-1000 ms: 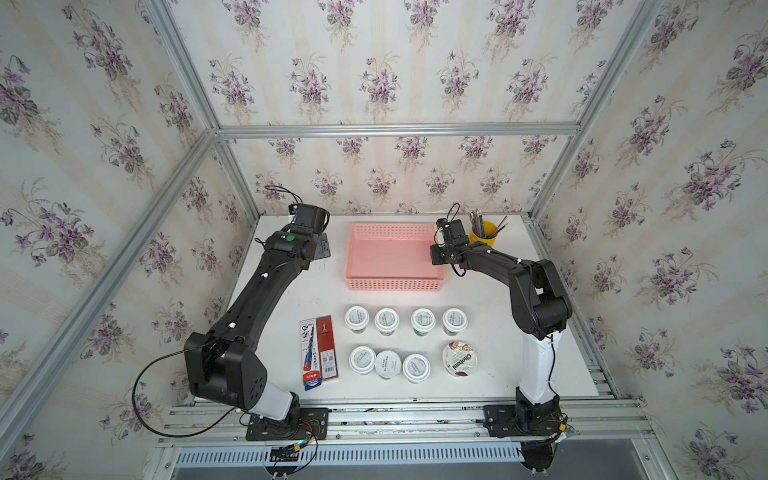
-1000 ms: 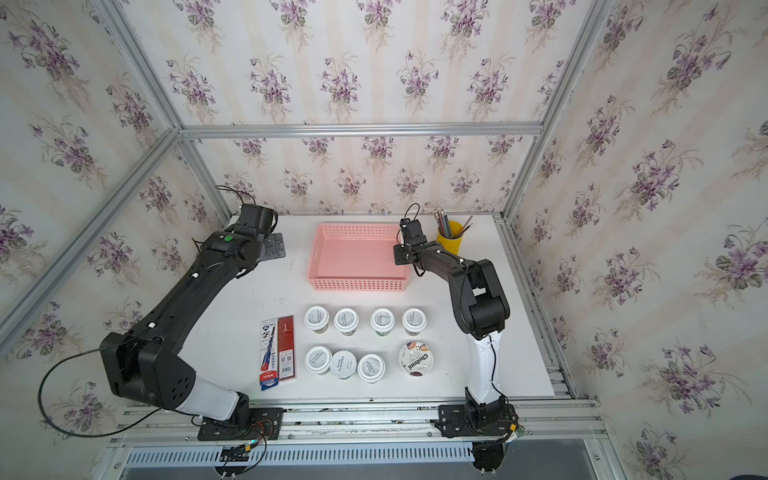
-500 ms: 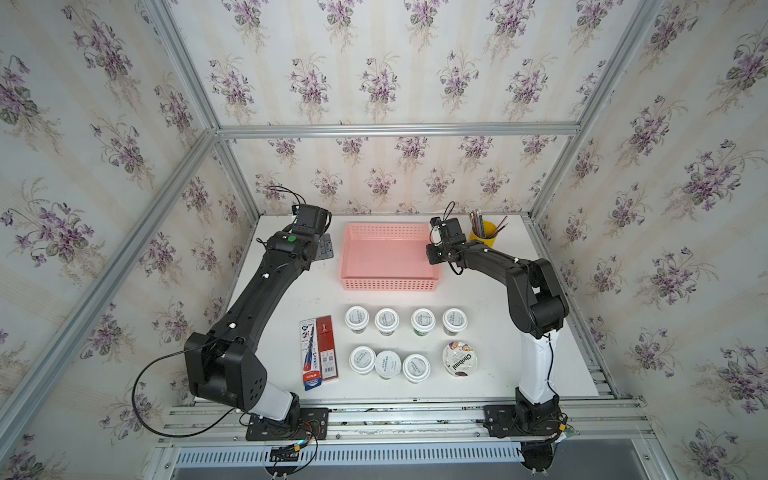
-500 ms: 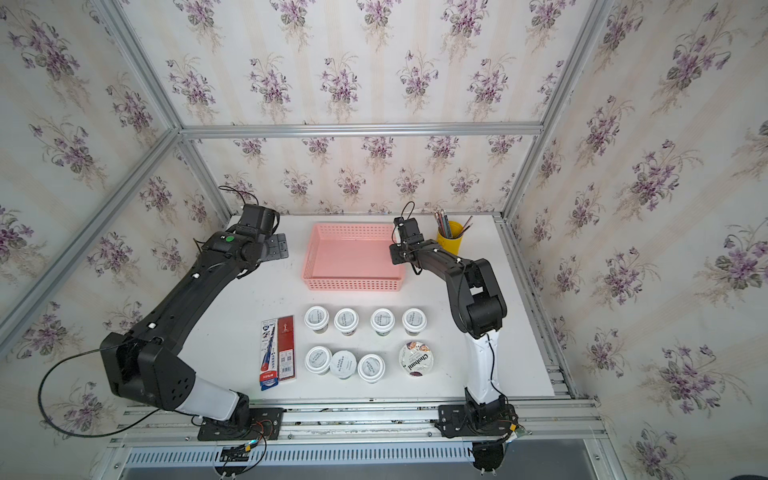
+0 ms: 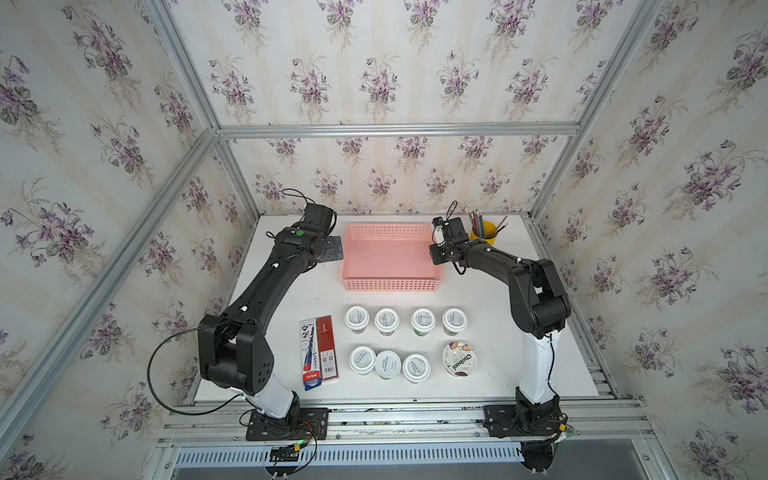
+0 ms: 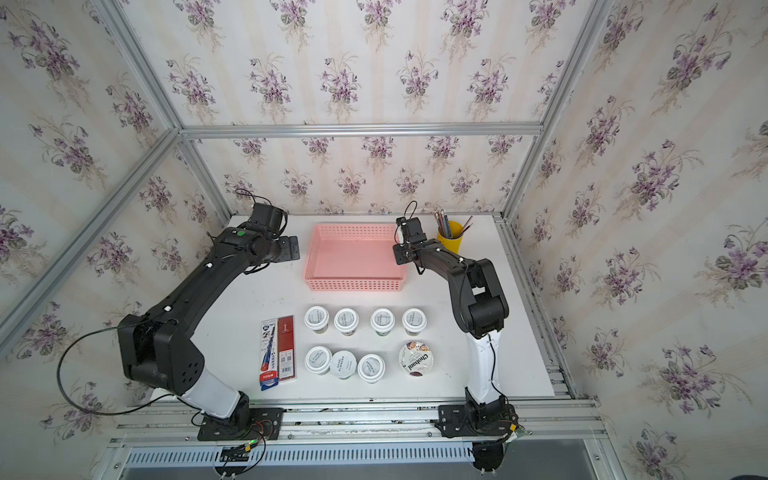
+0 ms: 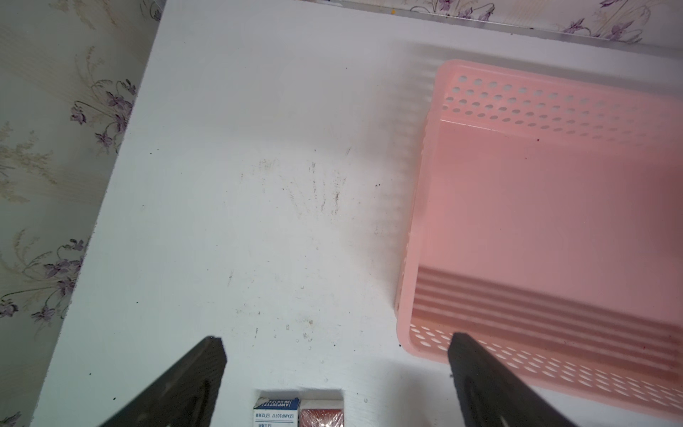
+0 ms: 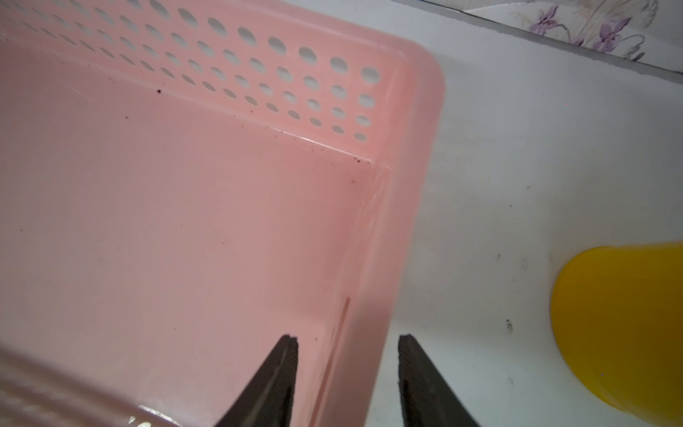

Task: Put the yogurt in the basket
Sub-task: Adjust the basket at the center of the board.

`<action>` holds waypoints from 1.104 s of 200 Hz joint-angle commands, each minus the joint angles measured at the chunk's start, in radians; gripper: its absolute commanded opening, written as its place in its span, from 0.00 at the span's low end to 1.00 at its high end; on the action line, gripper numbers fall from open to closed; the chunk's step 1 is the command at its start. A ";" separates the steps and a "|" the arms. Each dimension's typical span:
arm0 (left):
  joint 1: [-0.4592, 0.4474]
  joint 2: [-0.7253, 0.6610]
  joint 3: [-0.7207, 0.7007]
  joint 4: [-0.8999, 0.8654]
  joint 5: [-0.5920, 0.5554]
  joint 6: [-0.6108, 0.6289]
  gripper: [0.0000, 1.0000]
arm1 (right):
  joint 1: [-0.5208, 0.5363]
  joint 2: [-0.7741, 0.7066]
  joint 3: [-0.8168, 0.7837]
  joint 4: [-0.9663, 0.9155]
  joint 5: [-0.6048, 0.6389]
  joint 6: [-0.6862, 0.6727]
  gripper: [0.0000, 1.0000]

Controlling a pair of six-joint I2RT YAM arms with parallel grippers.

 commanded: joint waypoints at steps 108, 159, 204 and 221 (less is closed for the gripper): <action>0.019 0.333 0.125 0.032 0.485 -0.004 1.00 | 0.013 -0.426 -0.321 -0.019 -0.136 0.182 0.64; 0.016 0.333 0.083 0.046 0.578 -0.029 0.98 | 0.042 -0.594 -0.412 -0.204 -0.076 0.274 0.65; 0.021 0.199 0.045 -0.012 0.427 -0.015 1.00 | 0.095 -0.754 -0.476 -0.463 -0.043 0.380 0.67; 0.021 0.138 0.040 -0.042 0.344 -0.018 1.00 | 0.125 -0.813 -0.504 -0.534 -0.043 0.419 0.68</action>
